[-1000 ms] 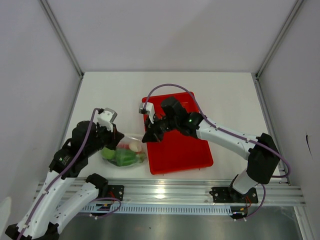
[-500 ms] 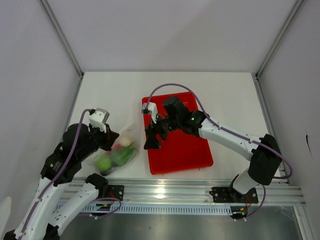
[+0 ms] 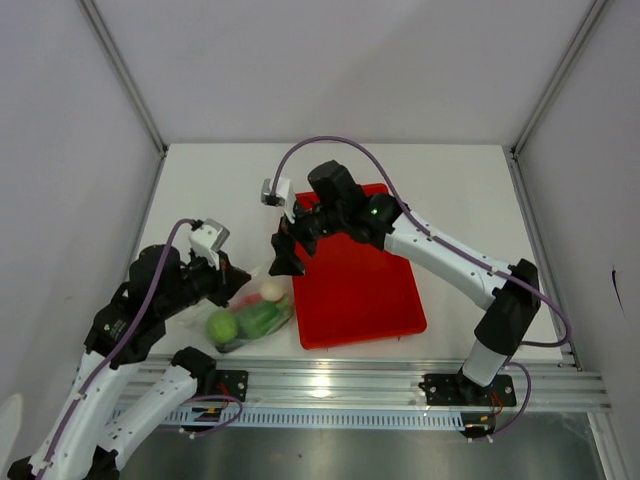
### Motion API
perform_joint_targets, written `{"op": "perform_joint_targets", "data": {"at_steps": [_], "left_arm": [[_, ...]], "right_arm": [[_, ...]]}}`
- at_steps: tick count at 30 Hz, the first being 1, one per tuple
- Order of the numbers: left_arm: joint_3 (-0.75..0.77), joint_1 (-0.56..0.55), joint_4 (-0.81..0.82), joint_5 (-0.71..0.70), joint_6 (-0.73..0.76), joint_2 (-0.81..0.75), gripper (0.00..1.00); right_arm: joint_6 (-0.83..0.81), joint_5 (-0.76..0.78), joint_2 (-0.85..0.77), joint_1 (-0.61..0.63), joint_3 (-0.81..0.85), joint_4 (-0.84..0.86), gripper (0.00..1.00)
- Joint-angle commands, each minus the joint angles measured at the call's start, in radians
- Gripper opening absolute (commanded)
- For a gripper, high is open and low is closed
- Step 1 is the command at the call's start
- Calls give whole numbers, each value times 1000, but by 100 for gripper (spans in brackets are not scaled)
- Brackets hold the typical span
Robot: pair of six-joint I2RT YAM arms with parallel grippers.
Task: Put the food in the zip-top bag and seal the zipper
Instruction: Zip the zipper food storage bag at the center of the board.
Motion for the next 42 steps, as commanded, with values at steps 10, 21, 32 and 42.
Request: {"op": "perform_joint_targets", "data": {"at_steps": [10,21,32,42], "left_arm": [[-10,5,44,78,27,-8,1],[-17,5,56,92,27,-8,1],[-30,5,29,1,10,-13,0],[45,5,-161,-460,-185,27,1]], "right_arm": [[-155,-187,147,42,187,-226,95],[-168,-199,236,71,235,-286,47],[45,-32,112,27,-21,-6,0],[220,134,-17,-16,-278,168,0]]}}
